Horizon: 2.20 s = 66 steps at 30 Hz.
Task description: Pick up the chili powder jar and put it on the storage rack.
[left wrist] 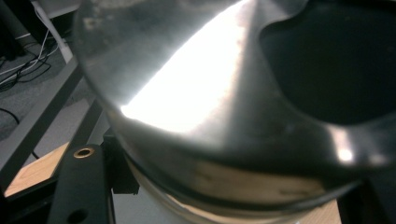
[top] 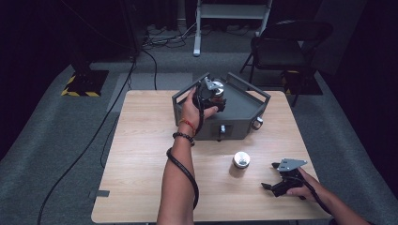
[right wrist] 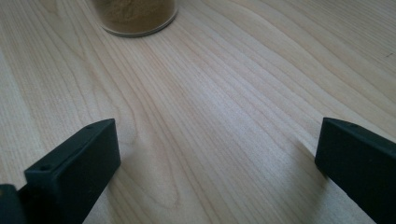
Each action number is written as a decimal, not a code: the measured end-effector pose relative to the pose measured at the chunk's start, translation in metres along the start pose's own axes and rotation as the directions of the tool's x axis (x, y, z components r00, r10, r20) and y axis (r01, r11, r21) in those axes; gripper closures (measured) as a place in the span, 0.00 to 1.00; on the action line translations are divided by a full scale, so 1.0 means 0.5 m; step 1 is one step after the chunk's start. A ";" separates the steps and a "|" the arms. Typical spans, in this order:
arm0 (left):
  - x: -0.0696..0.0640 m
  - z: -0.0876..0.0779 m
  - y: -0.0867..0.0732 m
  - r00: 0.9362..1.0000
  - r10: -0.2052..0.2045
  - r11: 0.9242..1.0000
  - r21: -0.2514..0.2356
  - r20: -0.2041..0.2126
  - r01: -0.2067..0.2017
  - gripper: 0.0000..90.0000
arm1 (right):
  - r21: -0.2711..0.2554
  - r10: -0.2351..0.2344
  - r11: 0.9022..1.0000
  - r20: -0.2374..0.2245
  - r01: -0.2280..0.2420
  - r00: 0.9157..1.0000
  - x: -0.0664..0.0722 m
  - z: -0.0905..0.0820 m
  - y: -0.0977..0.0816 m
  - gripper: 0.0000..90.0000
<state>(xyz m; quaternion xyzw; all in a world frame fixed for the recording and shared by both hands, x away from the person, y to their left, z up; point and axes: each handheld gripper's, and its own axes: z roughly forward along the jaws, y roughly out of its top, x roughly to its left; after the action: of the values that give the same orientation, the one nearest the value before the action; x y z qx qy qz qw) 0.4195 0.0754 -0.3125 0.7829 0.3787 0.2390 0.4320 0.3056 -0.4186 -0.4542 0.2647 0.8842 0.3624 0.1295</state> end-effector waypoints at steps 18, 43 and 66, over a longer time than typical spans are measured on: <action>0.000 0.044 -0.024 1.000 -0.028 0.999 0.042 -0.004 0.028 0.35 | 0.001 -0.002 1.000 -0.003 0.002 1.000 -0.001 0.000 0.000 0.00; 0.018 0.063 -0.061 0.995 -0.102 0.995 -0.007 0.022 0.102 0.22 | 0.001 -0.003 1.000 -0.004 0.003 1.000 -0.002 -0.001 0.000 0.00; -0.001 -0.024 -0.045 0.998 -0.053 0.987 -0.154 0.018 0.055 0.01 | 0.002 -0.004 1.000 -0.004 0.004 1.000 -0.002 -0.001 0.000 0.00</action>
<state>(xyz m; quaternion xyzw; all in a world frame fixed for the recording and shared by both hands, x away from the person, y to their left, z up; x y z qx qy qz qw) 0.4024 0.0887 -0.3258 0.7383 0.3770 0.2503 0.5002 0.3062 -0.4194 -0.4539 0.2625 0.8852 0.3620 0.1282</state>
